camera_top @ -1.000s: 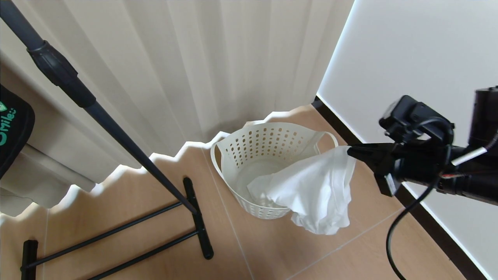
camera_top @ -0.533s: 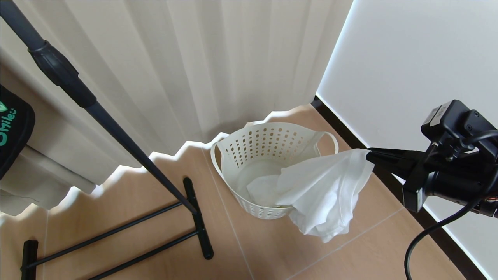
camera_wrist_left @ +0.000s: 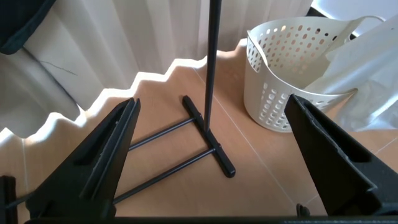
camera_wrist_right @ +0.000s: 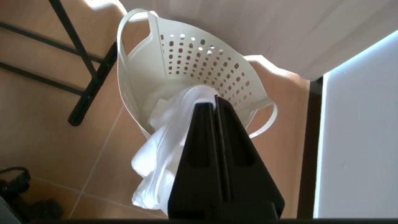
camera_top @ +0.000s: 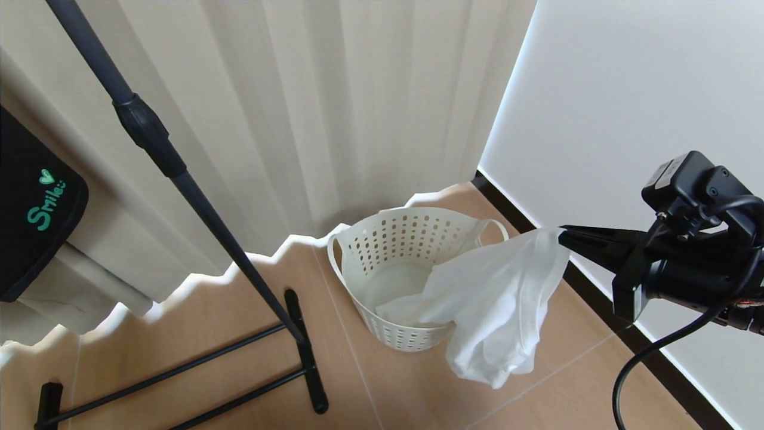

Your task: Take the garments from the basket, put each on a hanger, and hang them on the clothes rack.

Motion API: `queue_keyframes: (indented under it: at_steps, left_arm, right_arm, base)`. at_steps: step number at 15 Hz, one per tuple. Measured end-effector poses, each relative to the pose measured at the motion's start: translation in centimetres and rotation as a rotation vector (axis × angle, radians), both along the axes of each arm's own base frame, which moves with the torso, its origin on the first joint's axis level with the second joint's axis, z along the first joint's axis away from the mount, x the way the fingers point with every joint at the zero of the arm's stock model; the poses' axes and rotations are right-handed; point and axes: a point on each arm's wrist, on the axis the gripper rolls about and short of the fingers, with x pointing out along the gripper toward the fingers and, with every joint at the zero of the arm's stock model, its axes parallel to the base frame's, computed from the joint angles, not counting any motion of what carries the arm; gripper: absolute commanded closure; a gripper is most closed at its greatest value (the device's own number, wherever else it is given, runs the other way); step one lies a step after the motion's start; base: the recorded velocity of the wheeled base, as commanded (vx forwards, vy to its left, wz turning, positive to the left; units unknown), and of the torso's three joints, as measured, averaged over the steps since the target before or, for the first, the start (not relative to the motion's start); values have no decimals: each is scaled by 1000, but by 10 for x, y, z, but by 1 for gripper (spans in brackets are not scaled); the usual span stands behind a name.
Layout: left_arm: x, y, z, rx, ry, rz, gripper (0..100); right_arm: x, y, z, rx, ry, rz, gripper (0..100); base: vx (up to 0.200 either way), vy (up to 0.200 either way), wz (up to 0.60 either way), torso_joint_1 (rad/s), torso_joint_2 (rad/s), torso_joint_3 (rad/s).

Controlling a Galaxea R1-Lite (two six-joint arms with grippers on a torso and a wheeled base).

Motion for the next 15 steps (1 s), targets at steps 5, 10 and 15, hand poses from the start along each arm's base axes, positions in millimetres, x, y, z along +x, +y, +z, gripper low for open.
queue_keyframes:
  at_steps: [5, 10, 15]
  left_arm:
    - [0, 0, 0, 0, 0, 0, 0]
    - [0, 0, 0, -1, 0, 0, 0]
    - [0, 0, 0, -1, -1, 0, 0]
  right_arm:
    - [-1, 0, 0, 2, 0, 1, 100]
    - [-1, 0, 1, 6, -2, 13, 100]
    - [-2, -1, 0, 4, 1, 13, 100]
  base:
    - [0, 0, 0, 1, -6, 187]
    - [0, 0, 0, 20, -347, -184]
    - [0, 0, 0, 92, -450, -351]
